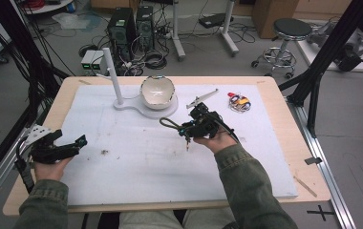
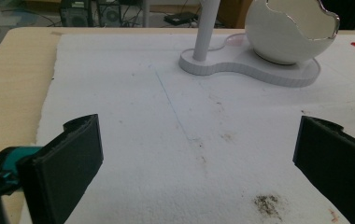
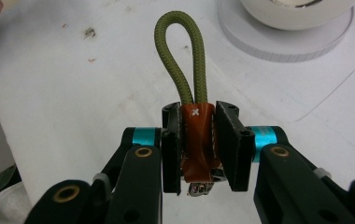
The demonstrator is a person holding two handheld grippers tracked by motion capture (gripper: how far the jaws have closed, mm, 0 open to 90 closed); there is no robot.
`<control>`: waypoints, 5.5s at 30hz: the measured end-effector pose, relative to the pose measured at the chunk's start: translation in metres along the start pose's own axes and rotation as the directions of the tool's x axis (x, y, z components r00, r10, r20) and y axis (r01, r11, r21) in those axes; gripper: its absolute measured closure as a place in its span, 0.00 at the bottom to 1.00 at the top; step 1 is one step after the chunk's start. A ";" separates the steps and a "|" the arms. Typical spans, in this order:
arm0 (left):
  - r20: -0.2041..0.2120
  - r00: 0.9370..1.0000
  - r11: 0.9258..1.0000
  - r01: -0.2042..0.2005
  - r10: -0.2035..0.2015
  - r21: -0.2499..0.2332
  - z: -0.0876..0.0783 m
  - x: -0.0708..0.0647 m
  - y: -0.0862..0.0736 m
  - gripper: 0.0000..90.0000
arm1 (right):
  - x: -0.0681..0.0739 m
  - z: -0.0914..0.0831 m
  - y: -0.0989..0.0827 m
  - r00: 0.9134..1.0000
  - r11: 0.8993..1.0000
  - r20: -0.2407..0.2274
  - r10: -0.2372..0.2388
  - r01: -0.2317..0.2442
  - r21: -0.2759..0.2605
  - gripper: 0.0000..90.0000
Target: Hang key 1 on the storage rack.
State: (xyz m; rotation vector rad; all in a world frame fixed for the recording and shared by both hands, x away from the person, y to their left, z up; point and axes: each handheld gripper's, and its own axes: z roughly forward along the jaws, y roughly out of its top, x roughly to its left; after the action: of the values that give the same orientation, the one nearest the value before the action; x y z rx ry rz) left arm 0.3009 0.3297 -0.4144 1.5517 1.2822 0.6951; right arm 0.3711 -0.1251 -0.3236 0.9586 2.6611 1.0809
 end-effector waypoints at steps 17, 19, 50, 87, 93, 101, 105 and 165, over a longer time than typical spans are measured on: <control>0.004 1.000 1.000 0.000 0.000 0.000 0.001 0.000 0.000 0.02 | -0.001 0.008 0.033 1.000 1.000 -0.012 -0.007 0.007 0.003 0.80; 0.004 1.000 1.000 -0.001 0.001 0.001 0.000 0.000 0.000 0.02 | -0.001 0.009 0.038 1.000 1.000 -0.011 -0.006 0.006 0.006 0.80; 0.005 1.000 1.000 0.007 -0.007 0.001 0.002 0.001 0.000 0.02 | -0.007 0.032 0.103 1.000 1.000 -0.008 -0.023 0.023 0.013 0.80; 0.013 1.000 1.000 0.012 -0.012 0.002 0.003 0.003 0.000 0.02 | 0.014 0.052 0.181 0.997 0.997 0.037 -0.070 0.070 0.017 0.80; 0.013 1.000 1.000 0.017 -0.017 -0.003 0.003 0.003 0.000 0.02 | 0.021 0.055 0.196 0.996 0.997 0.040 -0.083 0.083 0.007 0.80; 0.015 1.000 1.000 0.020 -0.020 -0.005 0.004 0.004 0.000 0.02 | 0.023 0.061 0.208 0.996 0.996 0.036 -0.085 0.085 0.007 0.80; 0.017 1.000 1.000 0.022 -0.022 -0.001 0.004 0.004 0.000 0.02 | 0.021 0.064 0.211 0.996 0.997 0.033 -0.079 0.079 -0.001 0.80; 0.020 1.000 1.000 0.020 -0.020 0.005 0.006 0.004 -0.001 0.02 | 0.010 0.129 0.211 0.997 0.998 0.051 0.065 -0.064 -0.017 0.57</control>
State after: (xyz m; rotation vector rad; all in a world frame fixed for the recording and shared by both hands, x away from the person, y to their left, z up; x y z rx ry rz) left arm 0.3074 0.3318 -0.4179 1.5440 1.2835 0.6622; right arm 0.5133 0.0725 -0.2785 1.0617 2.5936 1.0722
